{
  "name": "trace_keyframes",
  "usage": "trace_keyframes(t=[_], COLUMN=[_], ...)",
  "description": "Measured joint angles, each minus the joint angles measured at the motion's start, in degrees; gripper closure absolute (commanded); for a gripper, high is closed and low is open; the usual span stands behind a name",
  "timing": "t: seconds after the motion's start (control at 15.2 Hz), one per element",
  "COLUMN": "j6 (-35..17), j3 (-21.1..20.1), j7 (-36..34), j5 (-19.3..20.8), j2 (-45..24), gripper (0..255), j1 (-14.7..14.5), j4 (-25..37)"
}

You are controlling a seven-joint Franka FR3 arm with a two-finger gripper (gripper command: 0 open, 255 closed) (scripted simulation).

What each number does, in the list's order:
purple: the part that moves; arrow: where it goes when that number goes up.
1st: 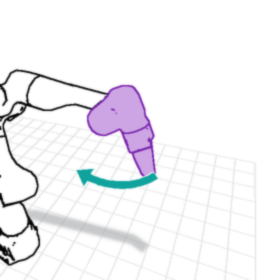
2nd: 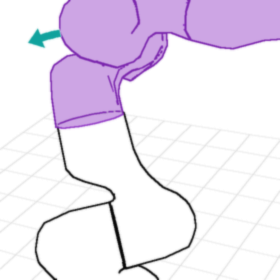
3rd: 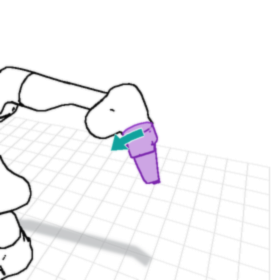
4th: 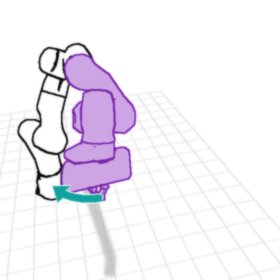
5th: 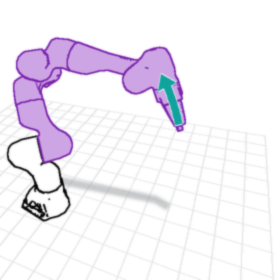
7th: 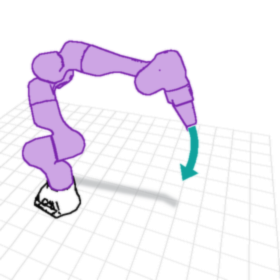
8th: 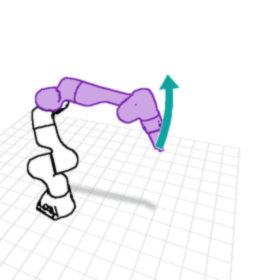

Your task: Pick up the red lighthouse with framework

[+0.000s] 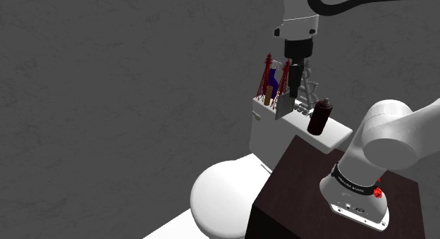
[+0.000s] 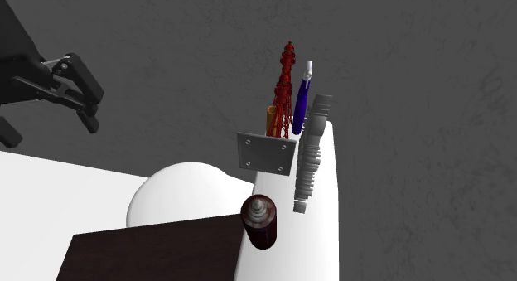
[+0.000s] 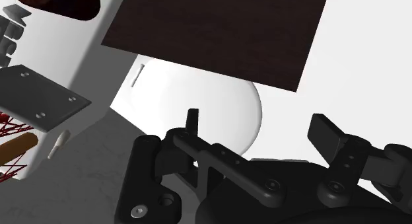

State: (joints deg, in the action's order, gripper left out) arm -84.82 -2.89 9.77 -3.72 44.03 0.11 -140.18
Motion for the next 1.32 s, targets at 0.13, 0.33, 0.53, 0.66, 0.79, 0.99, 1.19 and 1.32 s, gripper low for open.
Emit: trace_keyframes(t=[0.13, 0.33, 0.53, 0.66, 0.79, 0.99, 1.19, 1.32], j6=[-0.14, -1.81, -4.13, -5.45, -6.47, -8.29, -9.46, -10.41], j3=[0.48, 2.79, 5.35, 7.08, 8.47, 10.7, 13.03, 14.18], j7=[0.65, 3.98, 7.73, 10.26, 12.45, 15.92, 19.73, 21.78], j5=[0.6, 3.62, 6.82, 8.8, 10.46, 12.64, 14.65, 15.38], j2=[-0.31, -3.9, -7.54, -10.62, -12.89, -18.08, -22.23, -25.89], gripper=[0, 0, 0, 0, 0, 0, 0, 0], j1=[0.23, 1.38, 2.61, 3.4, 4.05, 4.94, 6.01, 6.39], j4=[0.14, 1.97, 3.37, 5.3, 6.78, 10.66, 14.32, 17.49])
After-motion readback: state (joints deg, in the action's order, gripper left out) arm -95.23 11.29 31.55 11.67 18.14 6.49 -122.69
